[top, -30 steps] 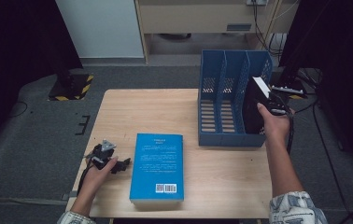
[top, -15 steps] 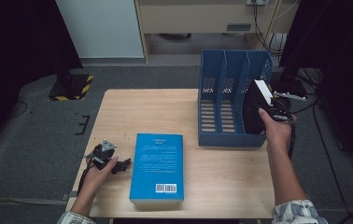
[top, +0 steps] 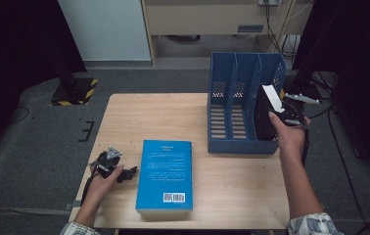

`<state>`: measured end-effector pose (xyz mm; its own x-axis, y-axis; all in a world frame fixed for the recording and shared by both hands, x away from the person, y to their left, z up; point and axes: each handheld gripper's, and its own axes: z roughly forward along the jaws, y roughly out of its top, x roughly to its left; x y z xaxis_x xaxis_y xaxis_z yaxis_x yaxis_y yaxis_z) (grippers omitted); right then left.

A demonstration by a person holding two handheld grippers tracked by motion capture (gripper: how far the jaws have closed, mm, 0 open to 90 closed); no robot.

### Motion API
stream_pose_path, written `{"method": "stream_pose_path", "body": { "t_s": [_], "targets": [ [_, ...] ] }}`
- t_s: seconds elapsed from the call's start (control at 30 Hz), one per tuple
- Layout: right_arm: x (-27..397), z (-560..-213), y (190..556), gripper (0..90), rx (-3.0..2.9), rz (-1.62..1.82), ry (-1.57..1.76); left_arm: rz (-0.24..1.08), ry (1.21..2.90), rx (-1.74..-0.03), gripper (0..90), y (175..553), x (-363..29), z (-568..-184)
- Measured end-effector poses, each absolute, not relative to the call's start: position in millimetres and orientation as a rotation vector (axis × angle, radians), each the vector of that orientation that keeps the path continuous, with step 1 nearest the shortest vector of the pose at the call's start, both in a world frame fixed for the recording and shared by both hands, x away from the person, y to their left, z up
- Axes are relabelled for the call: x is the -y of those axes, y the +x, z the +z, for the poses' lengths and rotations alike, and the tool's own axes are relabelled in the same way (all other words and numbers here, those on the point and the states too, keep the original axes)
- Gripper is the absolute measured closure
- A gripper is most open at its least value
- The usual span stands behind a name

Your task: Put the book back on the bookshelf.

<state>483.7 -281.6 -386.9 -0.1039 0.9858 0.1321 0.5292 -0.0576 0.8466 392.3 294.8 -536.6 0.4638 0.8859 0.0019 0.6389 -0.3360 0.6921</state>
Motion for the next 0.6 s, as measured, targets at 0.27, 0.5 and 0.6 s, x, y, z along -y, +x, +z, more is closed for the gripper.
{"method": "stream_pose_path", "body": {
  "t_s": [0.27,0.5,0.6],
  "targets": [
    [275.6,-385.1,489.6,44.6,-1.678,1.072,1.647,0.509,2.089,-1.262,0.0,392.4,-294.8,-536.6],
    [274.9,-383.6,493.9,45.1,-1.678,1.058,1.684,0.509,2.089,-1.262,0.0,392.4,-294.7,-536.6],
    [276.1,-382.0,493.0,48.5,-1.683,1.048,1.675,0.509,2.089,-1.262,0.0,392.3,-294.7,-536.6]
  ]
}}
